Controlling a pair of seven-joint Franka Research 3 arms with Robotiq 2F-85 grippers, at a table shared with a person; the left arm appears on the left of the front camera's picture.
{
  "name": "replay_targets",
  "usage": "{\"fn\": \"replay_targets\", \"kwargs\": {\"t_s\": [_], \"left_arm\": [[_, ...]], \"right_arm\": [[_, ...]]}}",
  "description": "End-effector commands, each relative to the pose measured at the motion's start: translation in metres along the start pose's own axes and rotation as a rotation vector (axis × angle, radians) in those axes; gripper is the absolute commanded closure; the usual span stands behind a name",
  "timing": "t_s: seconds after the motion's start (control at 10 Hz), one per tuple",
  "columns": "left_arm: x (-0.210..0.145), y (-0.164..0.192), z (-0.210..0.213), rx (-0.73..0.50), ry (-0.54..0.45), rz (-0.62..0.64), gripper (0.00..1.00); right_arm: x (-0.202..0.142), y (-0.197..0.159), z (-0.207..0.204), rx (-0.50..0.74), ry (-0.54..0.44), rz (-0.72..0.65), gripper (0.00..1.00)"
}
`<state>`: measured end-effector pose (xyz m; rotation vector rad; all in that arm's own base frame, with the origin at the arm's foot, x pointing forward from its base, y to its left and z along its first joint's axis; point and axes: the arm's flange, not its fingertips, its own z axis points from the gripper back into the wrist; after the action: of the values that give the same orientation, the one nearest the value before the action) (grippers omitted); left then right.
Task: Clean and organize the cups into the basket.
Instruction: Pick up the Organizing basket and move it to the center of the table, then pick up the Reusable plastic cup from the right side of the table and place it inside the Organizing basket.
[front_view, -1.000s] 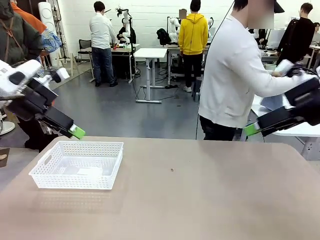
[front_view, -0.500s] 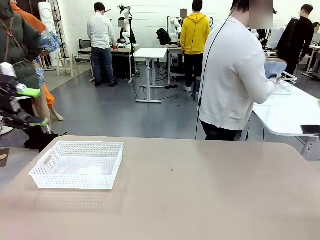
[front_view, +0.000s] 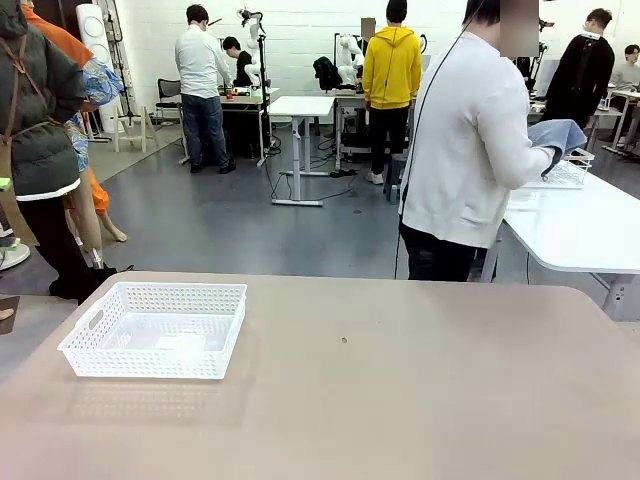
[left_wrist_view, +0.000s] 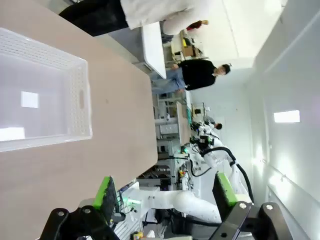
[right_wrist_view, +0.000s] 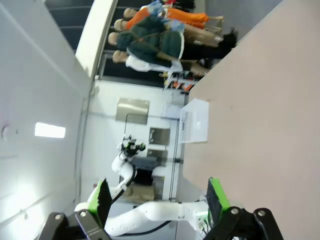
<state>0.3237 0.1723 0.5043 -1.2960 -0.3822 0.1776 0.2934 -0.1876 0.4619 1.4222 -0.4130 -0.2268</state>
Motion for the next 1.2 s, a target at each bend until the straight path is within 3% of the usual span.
{"fn": "replay_targets", "kwargs": {"t_s": [0.0, 0.2, 0.4, 0.5, 1.1], "left_arm": [[-0.002, -0.006, 0.017, 0.080, -0.036, 0.023, 0.00], [-0.005, -0.004, 0.040, 0.134, -0.102, 0.023, 0.00], [-0.003, -0.007, 0.048, 0.203, -0.186, -0.004, 0.00], [-0.004, 0.000, 0.047, 0.115, -0.112, 0.002, 0.00], [-0.004, 0.000, 0.047, 0.115, -0.112, 0.002, 0.00]], "right_arm": [[-0.016, 0.021, 0.019, -0.047, -0.050, -0.018, 0.00], [-0.022, 0.021, 0.041, -0.081, -0.131, -0.014, 0.00], [-0.020, 0.023, 0.042, -0.069, -0.152, 0.011, 0.00], [-0.019, 0.019, 0.050, -0.065, -0.141, 0.008, 0.00], [-0.019, 0.019, 0.050, -0.065, -0.141, 0.008, 0.00]]}}
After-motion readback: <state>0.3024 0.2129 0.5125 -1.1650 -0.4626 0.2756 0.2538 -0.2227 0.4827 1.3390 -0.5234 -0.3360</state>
